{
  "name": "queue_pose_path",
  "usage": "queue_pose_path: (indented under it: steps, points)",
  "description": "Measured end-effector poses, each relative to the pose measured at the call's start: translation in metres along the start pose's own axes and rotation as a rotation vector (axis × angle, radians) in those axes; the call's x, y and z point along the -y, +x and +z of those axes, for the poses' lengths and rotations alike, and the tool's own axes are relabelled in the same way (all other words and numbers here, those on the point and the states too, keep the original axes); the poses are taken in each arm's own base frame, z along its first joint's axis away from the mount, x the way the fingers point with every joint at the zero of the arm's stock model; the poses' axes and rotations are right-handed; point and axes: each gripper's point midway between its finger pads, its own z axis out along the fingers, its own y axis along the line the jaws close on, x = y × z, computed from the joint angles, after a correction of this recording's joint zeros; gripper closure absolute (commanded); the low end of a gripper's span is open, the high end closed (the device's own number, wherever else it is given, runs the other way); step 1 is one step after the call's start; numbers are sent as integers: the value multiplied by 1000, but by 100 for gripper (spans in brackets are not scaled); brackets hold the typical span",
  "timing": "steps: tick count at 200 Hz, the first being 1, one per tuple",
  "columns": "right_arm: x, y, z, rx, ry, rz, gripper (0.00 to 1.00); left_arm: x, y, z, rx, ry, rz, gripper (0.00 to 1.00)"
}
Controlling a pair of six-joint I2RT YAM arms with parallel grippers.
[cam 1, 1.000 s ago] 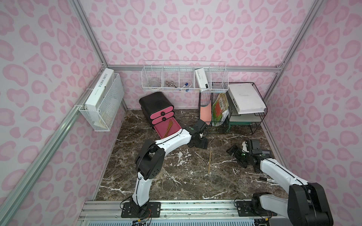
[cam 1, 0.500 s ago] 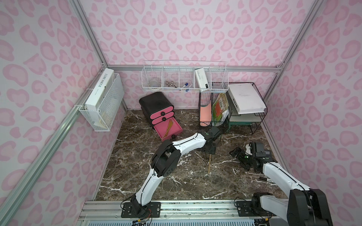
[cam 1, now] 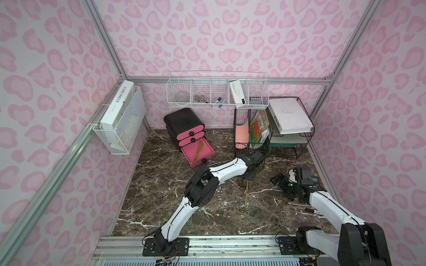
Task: Please place the pencils in the drawer according to their color
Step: Pick up the pencil from the center of the board.
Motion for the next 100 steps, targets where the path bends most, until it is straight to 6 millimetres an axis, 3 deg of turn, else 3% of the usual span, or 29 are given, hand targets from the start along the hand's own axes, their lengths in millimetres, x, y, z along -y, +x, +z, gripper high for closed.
queue_pose_path:
  steps: [70,100]
  points:
    - [0,-1,-1,4,-1,-1,2,4,-14,10,49,-13,-6,79]
    - [0,-1,-1,4,-1,-4,3,2,-13,12,53,-23,-7,81]
